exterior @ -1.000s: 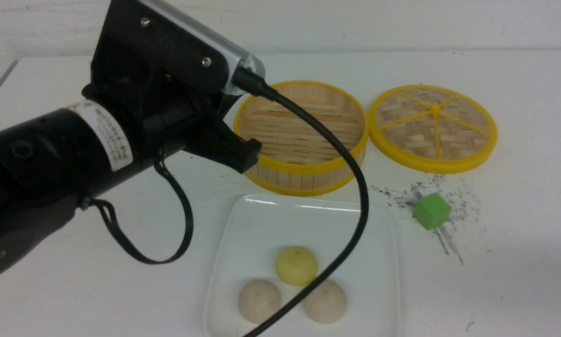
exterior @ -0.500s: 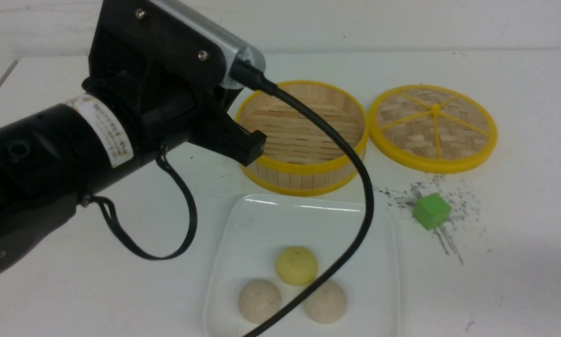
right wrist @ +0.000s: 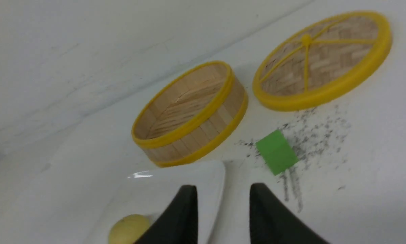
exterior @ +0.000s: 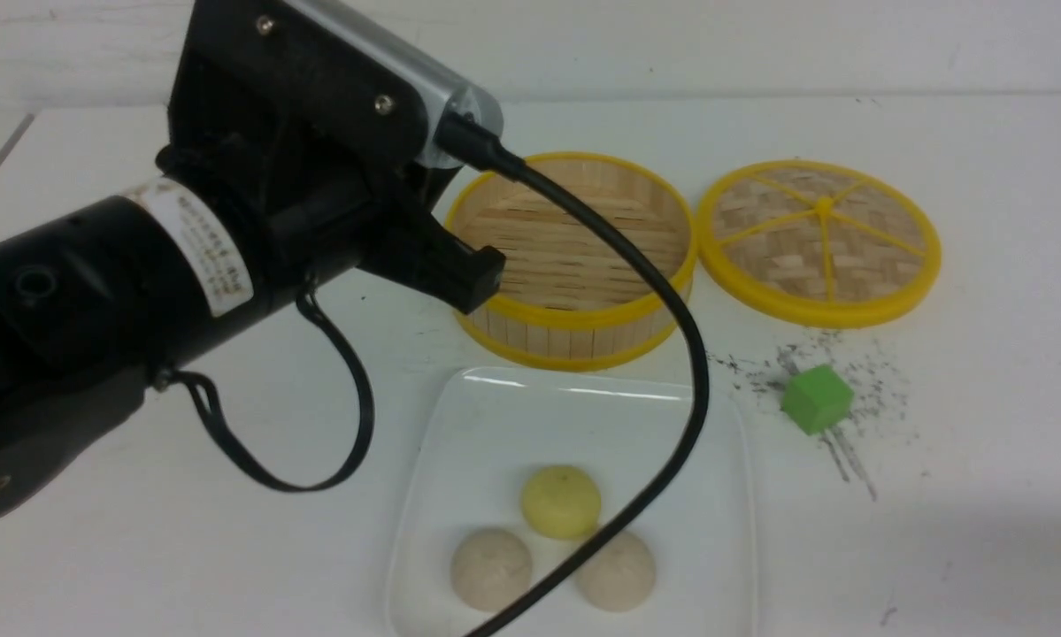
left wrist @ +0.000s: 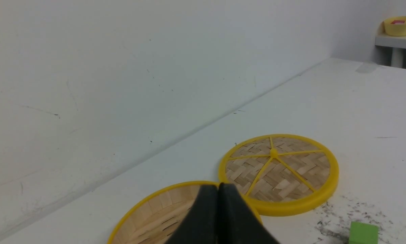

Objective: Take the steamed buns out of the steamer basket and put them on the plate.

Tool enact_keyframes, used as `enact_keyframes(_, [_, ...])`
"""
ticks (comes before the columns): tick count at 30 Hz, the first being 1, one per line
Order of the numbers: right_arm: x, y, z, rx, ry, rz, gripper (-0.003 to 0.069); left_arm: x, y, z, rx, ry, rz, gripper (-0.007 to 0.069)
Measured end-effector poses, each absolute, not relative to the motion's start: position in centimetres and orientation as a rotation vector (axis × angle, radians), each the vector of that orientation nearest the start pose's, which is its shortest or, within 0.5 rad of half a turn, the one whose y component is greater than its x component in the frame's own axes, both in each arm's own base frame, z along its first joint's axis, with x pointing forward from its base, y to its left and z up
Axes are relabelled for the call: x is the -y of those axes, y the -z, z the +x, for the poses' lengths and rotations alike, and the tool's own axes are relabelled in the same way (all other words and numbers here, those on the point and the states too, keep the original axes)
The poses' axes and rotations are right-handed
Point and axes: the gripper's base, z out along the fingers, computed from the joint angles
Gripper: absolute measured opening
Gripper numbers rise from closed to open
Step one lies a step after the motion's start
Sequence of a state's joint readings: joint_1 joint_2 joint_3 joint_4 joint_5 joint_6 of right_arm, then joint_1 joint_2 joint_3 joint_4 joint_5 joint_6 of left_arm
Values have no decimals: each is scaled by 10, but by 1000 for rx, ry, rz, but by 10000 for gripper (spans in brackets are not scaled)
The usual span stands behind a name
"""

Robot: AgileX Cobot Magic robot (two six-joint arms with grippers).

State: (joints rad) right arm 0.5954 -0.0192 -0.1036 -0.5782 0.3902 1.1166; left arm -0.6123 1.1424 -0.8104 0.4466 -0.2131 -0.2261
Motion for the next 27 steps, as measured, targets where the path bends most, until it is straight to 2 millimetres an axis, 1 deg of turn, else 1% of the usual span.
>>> enact_keyframes(4, [-10,-208,51,-1745,-635,100,240,154,-352,205,-1469,382,720,16])
enact_keyframes(5, [-11,-200,52,-1763,-621,88,240,154,-352,205,-1470,382,720,17])
enact_keyframes(6, [-11,-199,52,-1766,-619,87,240,154,-352,205,-1470,382,720,17])
enact_keyframes(8, [-12,-189,53,-1795,-605,82,240,154,-352,205,-1470,382,720,19])
enact_keyframes(10, [-12,-186,54,-1803,-600,80,240,154,-352,205,-1470,382,720,19])
enact_keyframes(27, [-12,-186,54,-1802,-601,79,240,154,-350,206,-1484,370,726,20])
